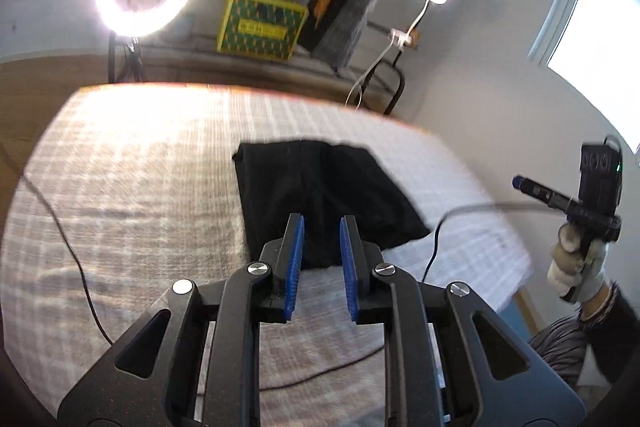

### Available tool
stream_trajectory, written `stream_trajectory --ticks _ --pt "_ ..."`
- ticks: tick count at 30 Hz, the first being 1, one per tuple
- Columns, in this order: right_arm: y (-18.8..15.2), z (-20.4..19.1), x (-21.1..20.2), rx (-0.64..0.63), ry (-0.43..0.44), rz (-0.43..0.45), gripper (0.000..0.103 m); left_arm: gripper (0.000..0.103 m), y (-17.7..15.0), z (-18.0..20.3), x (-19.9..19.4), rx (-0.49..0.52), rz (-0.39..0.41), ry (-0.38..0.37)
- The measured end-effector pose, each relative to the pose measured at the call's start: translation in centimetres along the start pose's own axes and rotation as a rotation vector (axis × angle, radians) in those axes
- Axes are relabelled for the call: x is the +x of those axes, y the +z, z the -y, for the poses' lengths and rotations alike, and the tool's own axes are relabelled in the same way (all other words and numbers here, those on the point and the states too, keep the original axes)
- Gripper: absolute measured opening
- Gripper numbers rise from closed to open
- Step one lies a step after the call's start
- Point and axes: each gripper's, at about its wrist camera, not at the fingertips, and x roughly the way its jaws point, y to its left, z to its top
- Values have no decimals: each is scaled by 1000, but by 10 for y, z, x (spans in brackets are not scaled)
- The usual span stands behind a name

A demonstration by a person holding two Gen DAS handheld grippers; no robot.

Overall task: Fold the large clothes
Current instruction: 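Open both tools and lift them off the folded sweater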

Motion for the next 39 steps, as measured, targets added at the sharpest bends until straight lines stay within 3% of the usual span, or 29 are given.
stream_trajectory --ticks 7,9,11,16,20,23,26,27,30,33,39 --pt "26 -22 -96 -30 5 173 30 16 43 56 -102 75 139 4" --pt "36 -31 -126 -42 6 230 32 21 57 76 -130 97 180 -4" --pt "45 -37 -148 -50 18 272 34 36 68 89 -151 105 207 -16" --pt "61 -49 -181 -82 15 337 38 37 90 112 -181 106 242 -46" --pt "65 -42 -175 -62 1 331 45 54 95 107 -175 58 217 -55" --pt "56 -31 -156 -26 8 291 54 54 83 89 -145 0 167 -41" --pt "45 -16 -122 17 -15 235 71 54 67 61 -109 -98 108 -36" --pt "41 -10 -111 33 -26 222 76 54 61 51 -94 -117 87 1" --pt "31 9 -75 101 -55 162 78 54 46 27 -74 -184 20 46" --pt "27 21 -62 114 -66 133 78 54 48 25 -99 -178 56 75" --pt "39 32 -90 123 -51 183 78 54 76 69 -194 -92 191 90"
